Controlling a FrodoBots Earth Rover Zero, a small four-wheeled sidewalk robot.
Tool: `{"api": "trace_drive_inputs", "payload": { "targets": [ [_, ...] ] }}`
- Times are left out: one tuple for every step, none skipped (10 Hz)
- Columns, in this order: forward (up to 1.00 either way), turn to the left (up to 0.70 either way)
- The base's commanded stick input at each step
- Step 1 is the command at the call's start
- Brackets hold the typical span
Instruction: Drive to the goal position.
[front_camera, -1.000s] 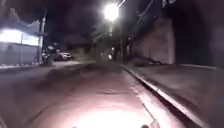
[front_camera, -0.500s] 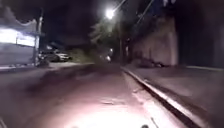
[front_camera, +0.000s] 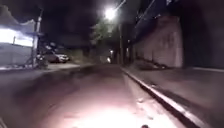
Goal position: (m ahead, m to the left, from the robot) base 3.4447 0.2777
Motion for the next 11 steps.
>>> {"api": "trace_drive_inputs", "payload": {
  "targets": [
    [0.70,-0.11],
    [0.70,-0.33],
    [0.70,-0.35],
    [0.70,-0.26],
    [0.70,-0.14],
    [0.70,-0.02],
    [0.70,0.00],
    [0.70,0.00],
    [0.70,0.00],
    [0.70,0.00],
    [0.70,-0.04]
  ]
}}
